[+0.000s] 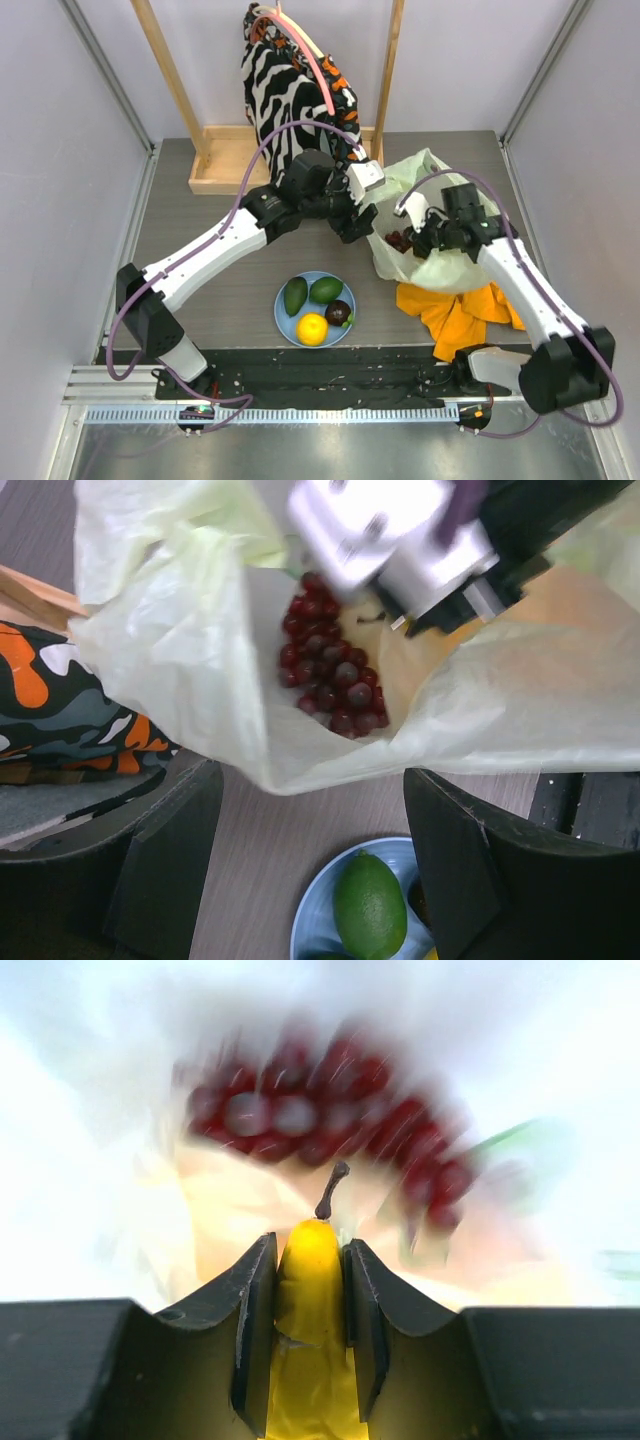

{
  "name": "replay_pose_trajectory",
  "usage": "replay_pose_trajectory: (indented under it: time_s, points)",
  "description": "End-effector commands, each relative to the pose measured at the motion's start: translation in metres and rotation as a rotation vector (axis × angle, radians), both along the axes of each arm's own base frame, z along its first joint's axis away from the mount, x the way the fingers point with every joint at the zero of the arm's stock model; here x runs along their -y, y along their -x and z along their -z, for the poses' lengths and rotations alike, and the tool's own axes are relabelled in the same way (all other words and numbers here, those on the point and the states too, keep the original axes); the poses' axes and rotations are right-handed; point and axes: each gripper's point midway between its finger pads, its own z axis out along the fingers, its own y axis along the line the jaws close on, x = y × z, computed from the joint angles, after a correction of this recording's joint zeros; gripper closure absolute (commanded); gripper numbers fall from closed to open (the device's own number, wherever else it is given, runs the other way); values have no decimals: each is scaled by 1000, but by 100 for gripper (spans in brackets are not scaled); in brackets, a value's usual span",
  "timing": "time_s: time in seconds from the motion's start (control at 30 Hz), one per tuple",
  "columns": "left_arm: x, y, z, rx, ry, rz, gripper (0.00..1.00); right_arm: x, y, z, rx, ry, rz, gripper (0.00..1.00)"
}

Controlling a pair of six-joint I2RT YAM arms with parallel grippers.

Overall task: Take the fake fruits out of the plastic bag
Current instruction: Adjust the fake fruit in the plastic bag.

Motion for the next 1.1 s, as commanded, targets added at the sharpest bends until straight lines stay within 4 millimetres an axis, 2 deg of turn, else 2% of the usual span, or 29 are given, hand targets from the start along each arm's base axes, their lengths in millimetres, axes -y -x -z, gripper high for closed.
replay_pose_trajectory:
  time_s: [0.0,0.07,0.13,0.17,0.23,0.27,0.33,0.37,0.4,0.43,0.47,0.5,0.57,0.6,0.63,0.7,0.8,0.87,0.97,1.03,1.07]
  points:
    - [0,-8,-11,48,16,-5,23,0,5,-62,149,-60,31,71]
    - [0,-8,-12,51,18,-4,22,-5,13,-73,180,-105,9,68]
    - [1,-9,-13,53,22,-3,23,-10,17,-69,158,-142,18,66]
    - [1,-9,-13,51,23,-4,23,-14,20,-58,127,-160,14,66]
    - [2,-8,-16,54,29,2,23,-16,12,-49,122,-176,35,66]
    - [1,-8,-17,55,32,0,23,-18,7,-55,138,-190,37,67]
    - [-2,-6,-22,63,31,1,23,-20,-2,-76,180,-225,43,67]
    - [-4,-5,-22,65,28,1,22,-21,-9,-101,234,-244,49,67]
    - [-6,-4,-22,69,26,-2,22,-21,-11,-112,256,-257,57,67]
    - [-8,-3,-21,71,23,-4,22,-24,-17,-134,300,-313,96,68]
    - [-9,-3,-20,71,20,-4,22,-26,-21,-145,327,-348,118,69]
    - [-10,-4,-19,71,18,-8,22,-31,-32,-167,406,-414,136,69]
    - [-9,-4,-16,67,14,-10,22,-36,-38,-179,428,-533,205,71]
    - [-8,-5,-16,67,18,-8,22,-37,-51,-198,509,-583,226,71]
    - [-7,-5,-17,69,18,-9,22,-39,-63,-200,504,-608,246,71]
    - [-7,-6,-18,70,21,-10,22,-46,-75,-219,501,-704,282,71]
    - [-9,-6,-21,79,18,-12,22,-49,-89,-229,480,-841,321,68]
    - [-12,-7,-20,80,13,-17,22,-52,-91,-211,436,-815,312,67]
    - [-15,-4,-16,81,8,-16,22,-46,-80,-162,370,-670,278,65]
    - [-18,-3,-10,72,0,-19,22,-38,-63,-110,266,-538,261,63]
    - [-18,-3,-10,72,-1,-17,22,-32,-58,-92,243,-495,275,63]
